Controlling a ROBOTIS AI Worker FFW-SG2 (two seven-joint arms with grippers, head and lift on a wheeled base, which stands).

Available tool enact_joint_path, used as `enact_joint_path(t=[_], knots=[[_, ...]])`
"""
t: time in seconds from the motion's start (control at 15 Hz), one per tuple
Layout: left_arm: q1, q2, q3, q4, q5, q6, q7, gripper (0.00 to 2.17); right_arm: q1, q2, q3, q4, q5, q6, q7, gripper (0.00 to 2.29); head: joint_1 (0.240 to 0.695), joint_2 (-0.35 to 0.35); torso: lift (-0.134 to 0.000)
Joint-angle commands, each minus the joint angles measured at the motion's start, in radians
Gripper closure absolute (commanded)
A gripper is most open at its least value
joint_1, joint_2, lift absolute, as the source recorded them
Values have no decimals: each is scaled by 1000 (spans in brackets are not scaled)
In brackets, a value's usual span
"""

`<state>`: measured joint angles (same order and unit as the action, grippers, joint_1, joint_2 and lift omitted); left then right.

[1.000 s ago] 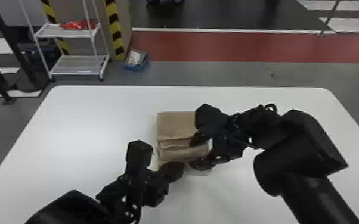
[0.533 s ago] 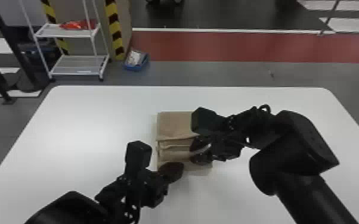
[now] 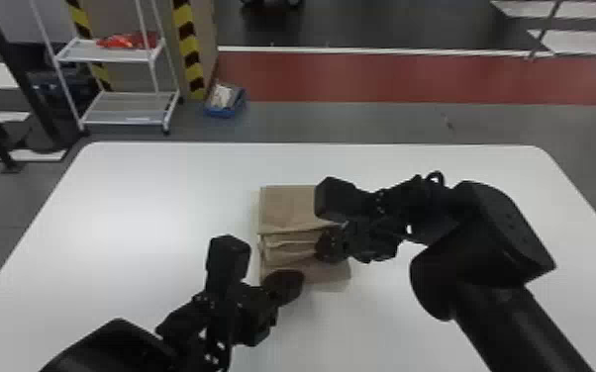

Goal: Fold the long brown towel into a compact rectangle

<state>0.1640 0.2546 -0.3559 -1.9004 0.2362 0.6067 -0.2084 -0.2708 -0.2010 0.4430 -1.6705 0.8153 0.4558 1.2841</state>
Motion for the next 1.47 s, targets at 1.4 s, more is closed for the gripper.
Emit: enact_joint_path(t=[1.4], knots=[[-3, -11, -20, 4, -12, 15, 3, 1477, -7, -25, -170, -192, -169, 31, 41, 1325, 695, -55, -123]])
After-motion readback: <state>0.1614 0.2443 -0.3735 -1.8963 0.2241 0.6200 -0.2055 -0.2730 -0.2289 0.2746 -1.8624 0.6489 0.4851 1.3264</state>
